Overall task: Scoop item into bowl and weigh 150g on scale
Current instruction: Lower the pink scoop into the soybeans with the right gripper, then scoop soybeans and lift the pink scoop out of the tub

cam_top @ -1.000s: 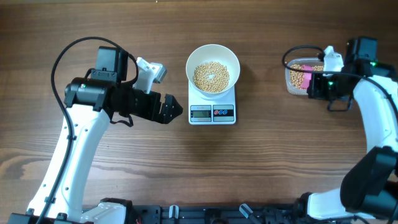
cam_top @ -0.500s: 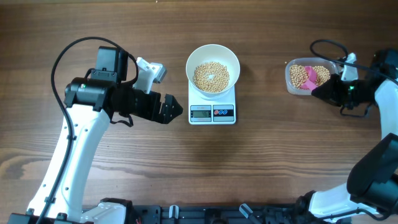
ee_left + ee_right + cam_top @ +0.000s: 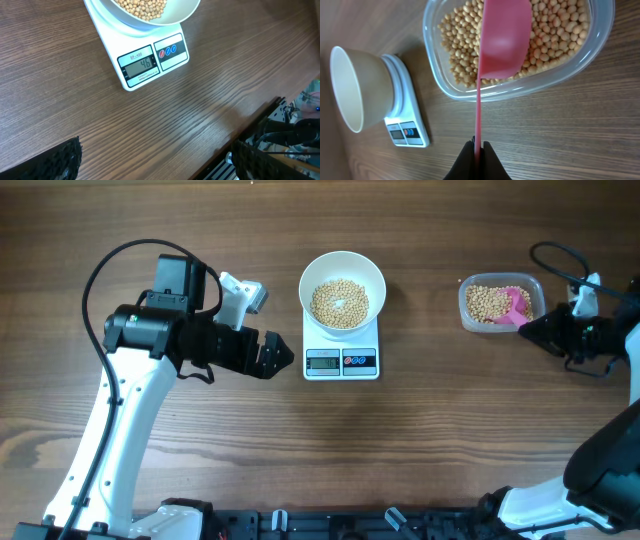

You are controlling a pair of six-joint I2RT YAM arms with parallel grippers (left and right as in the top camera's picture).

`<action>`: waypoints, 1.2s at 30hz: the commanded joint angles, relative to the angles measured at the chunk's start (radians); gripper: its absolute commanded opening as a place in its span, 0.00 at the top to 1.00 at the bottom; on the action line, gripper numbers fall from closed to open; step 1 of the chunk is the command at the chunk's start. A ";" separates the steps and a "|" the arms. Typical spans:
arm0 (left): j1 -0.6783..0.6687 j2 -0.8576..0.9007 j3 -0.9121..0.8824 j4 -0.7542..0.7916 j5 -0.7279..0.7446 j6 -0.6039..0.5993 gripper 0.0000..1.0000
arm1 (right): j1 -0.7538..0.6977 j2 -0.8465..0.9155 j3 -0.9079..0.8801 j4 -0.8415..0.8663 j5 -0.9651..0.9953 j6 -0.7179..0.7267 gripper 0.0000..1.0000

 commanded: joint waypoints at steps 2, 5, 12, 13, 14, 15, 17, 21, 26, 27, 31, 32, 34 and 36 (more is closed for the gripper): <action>-0.005 -0.010 -0.005 0.000 0.019 -0.002 0.00 | -0.008 0.041 -0.010 -0.005 -0.103 -0.023 0.96; -0.005 -0.010 -0.005 0.000 0.019 -0.002 0.00 | -0.017 0.061 -0.010 -0.009 -0.146 -0.026 0.96; -0.005 -0.010 -0.005 0.000 0.019 -0.002 0.00 | -0.077 0.067 -0.010 -0.016 -0.219 -0.026 0.96; -0.005 -0.010 -0.005 0.000 0.019 -0.002 0.00 | -0.086 0.067 -0.010 -0.019 -0.229 -0.027 0.96; -0.005 -0.010 -0.005 0.000 0.019 -0.002 0.00 | -0.097 0.067 -0.010 -0.026 -0.242 -0.026 0.96; -0.005 -0.010 -0.005 0.000 0.019 -0.002 0.00 | -0.106 0.067 -0.010 -0.032 -0.254 -0.034 0.96; -0.005 -0.010 -0.005 0.000 0.019 -0.002 0.00 | -0.123 0.067 -0.010 -0.053 -0.269 -0.065 0.96; -0.005 -0.010 -0.005 0.000 0.019 -0.002 0.00 | -0.155 0.067 -0.010 -0.083 -0.286 -0.101 0.96; -0.005 -0.010 -0.005 0.000 0.019 -0.002 0.00 | -0.193 0.067 -0.010 -0.091 -0.370 -0.129 0.96; -0.005 -0.010 -0.005 0.000 0.019 -0.002 0.00 | -0.198 0.067 -0.010 -0.092 -0.376 -0.130 0.96; -0.005 -0.010 -0.005 0.000 0.019 -0.002 0.00 | -0.211 0.067 -0.010 -0.102 -0.376 -0.135 0.96; -0.005 -0.010 -0.005 0.000 0.019 -0.002 0.00 | -0.212 0.067 -0.010 -0.106 -0.376 -0.143 0.96; -0.005 -0.010 -0.005 0.000 0.019 -0.002 0.00 | -0.211 0.067 -0.010 -0.114 -0.376 -0.156 0.96; -0.005 -0.010 -0.005 0.000 0.019 -0.002 0.00 | -0.211 0.067 -0.010 -0.121 -0.377 -0.156 0.96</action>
